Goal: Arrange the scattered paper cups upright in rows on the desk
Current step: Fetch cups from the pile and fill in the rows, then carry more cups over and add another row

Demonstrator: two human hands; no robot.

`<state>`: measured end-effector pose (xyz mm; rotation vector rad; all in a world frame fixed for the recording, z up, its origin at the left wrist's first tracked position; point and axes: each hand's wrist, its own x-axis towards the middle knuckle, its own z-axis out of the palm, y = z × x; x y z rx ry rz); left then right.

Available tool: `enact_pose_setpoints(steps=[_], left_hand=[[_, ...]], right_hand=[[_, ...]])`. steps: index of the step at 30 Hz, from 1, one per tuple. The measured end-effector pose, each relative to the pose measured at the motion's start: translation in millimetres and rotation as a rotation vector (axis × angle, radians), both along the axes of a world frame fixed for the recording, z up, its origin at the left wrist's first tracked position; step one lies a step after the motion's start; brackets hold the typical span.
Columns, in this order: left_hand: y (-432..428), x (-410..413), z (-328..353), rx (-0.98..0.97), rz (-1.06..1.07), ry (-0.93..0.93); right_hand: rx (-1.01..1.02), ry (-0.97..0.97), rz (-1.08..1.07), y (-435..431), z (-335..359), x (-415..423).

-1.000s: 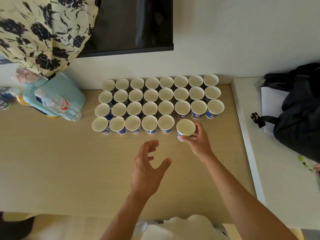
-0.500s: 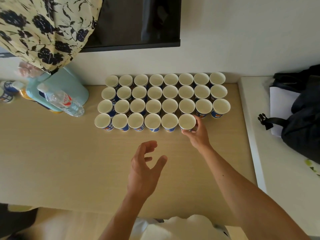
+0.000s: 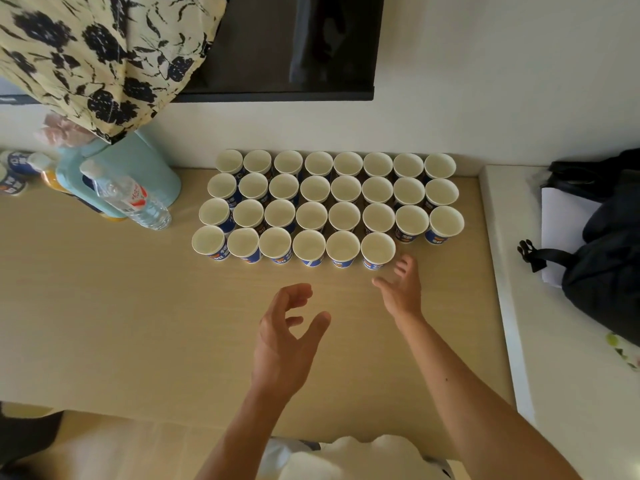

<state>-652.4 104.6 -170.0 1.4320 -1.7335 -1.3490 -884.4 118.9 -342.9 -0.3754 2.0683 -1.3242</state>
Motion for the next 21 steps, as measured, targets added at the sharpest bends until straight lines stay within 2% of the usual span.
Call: enact_pose_setpoints(steps=[3,6,15,21], left_hand=[[-1.7,5.6,3.1,0.006,0.04,0.034],[-6.5,18.3,8.5,0.009,0.097,0.072],[-30.0,94.8,39.9,-0.052,0.297,0.203],[-32.3,184.1,64.0,-0.117,0.416,0.253]], right_hand=[[0.069,-0.007,-0.111,21.0,8.8,35.0],[0.049,-0.044,-0.091,29.4,27.3,71.0],[-0.233,-0.106,0.288,-35.7,152.0,173.0],[-0.314,-0.108,0.479,-70.3,205.1,272.6]])
